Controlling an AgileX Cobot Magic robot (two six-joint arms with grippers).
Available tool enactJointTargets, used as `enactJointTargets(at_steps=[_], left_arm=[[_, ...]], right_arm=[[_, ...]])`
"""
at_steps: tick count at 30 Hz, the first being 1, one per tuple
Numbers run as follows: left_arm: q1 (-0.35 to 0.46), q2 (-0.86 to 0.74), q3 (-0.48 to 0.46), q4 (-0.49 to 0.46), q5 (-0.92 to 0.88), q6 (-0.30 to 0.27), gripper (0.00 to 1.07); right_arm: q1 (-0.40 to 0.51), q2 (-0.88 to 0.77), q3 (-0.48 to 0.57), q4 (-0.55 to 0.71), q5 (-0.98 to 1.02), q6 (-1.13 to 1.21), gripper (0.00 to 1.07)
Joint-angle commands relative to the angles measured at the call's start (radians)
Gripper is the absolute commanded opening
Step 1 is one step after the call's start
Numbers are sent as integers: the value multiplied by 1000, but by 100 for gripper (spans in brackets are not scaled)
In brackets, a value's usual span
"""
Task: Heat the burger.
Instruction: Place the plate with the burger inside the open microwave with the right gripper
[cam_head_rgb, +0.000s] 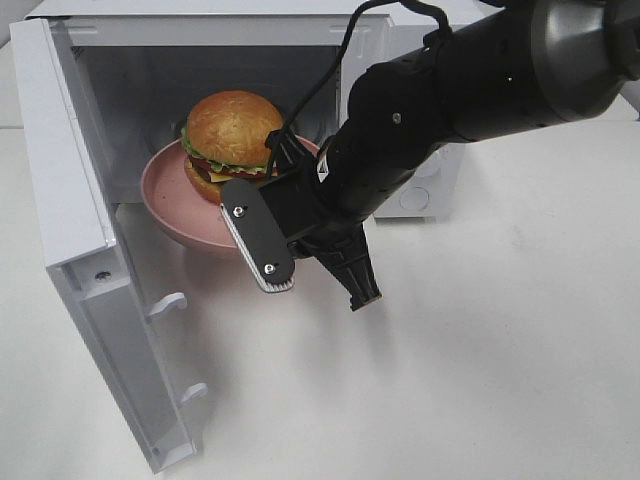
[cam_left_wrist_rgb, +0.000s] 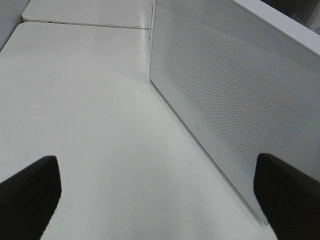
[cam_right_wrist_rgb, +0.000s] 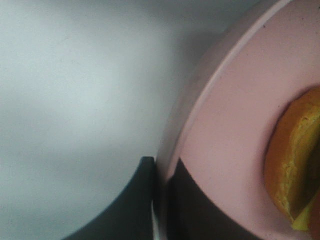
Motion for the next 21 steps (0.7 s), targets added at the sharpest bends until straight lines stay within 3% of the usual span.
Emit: enactJointTargets(at_steps=[1, 21], left_arm=[[-3, -19, 3, -1, -3, -1, 102], [-3, -19, 3, -1, -3, -1, 102]], right_arm=[[0, 4, -39, -24, -40, 6, 0], [0, 147, -264, -129, 50, 152, 0]])
